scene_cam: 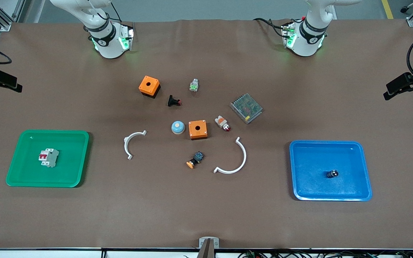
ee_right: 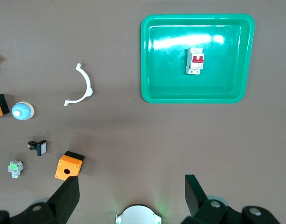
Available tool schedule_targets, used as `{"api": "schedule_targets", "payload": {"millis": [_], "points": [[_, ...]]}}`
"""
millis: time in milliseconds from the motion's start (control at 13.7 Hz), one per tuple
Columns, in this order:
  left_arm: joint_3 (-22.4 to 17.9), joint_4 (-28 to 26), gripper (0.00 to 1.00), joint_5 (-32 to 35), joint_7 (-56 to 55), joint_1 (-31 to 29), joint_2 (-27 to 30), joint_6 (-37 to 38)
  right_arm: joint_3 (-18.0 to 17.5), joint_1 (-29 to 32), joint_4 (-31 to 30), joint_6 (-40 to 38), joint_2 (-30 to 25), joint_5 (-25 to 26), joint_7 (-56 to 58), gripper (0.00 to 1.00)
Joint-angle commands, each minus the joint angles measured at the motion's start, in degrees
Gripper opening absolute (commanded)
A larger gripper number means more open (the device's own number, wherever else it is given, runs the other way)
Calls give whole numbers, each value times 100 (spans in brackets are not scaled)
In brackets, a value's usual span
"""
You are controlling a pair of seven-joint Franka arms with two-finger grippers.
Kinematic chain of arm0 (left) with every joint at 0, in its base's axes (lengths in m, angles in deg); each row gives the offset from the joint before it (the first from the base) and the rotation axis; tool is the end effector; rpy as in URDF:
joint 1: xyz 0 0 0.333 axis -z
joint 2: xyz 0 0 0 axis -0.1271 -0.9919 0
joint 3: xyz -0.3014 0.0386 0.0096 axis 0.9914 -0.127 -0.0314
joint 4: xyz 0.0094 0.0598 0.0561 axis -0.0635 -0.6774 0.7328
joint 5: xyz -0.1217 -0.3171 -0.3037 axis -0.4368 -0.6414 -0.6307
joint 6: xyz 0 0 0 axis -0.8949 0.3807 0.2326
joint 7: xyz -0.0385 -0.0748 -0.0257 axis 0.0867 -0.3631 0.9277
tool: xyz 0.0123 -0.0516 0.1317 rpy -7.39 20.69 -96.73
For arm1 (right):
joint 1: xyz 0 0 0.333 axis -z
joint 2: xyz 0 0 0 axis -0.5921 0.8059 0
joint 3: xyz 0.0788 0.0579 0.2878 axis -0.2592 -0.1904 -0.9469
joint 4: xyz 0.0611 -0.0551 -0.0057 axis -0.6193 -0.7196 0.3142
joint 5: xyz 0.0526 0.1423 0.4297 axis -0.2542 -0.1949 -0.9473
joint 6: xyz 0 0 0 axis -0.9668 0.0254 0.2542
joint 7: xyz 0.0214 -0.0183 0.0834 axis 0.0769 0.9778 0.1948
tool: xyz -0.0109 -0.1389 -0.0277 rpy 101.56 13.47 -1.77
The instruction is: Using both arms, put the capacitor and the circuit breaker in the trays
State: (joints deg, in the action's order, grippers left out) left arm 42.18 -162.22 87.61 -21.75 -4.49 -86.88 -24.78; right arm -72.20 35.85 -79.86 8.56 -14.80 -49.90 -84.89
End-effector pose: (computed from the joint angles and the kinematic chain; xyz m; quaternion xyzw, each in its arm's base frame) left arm 0.6155 0.0222 0.5796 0.9992 0.0365 0.0134 0.0065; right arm 0.6042 -0.0479 0.6108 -0.9974 0.0086 0.0699 0.0127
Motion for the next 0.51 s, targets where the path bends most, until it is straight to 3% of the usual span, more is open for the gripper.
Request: {"api": "schedule_targets", "payload": {"millis": [0, 146, 439], "points": [[-39, 142, 100, 116, 86, 62, -61, 129, -30, -7, -889, 437, -596, -9, -75, 100], [-12, 142, 100, 125, 86, 79, -61, 129, -30, -86, -1253, 685, -853, -9, -75, 100], [-12, 204, 100, 125, 112, 79, -61, 129, -21, -60, -1236, 633, -871, -9, -66, 100]]}}
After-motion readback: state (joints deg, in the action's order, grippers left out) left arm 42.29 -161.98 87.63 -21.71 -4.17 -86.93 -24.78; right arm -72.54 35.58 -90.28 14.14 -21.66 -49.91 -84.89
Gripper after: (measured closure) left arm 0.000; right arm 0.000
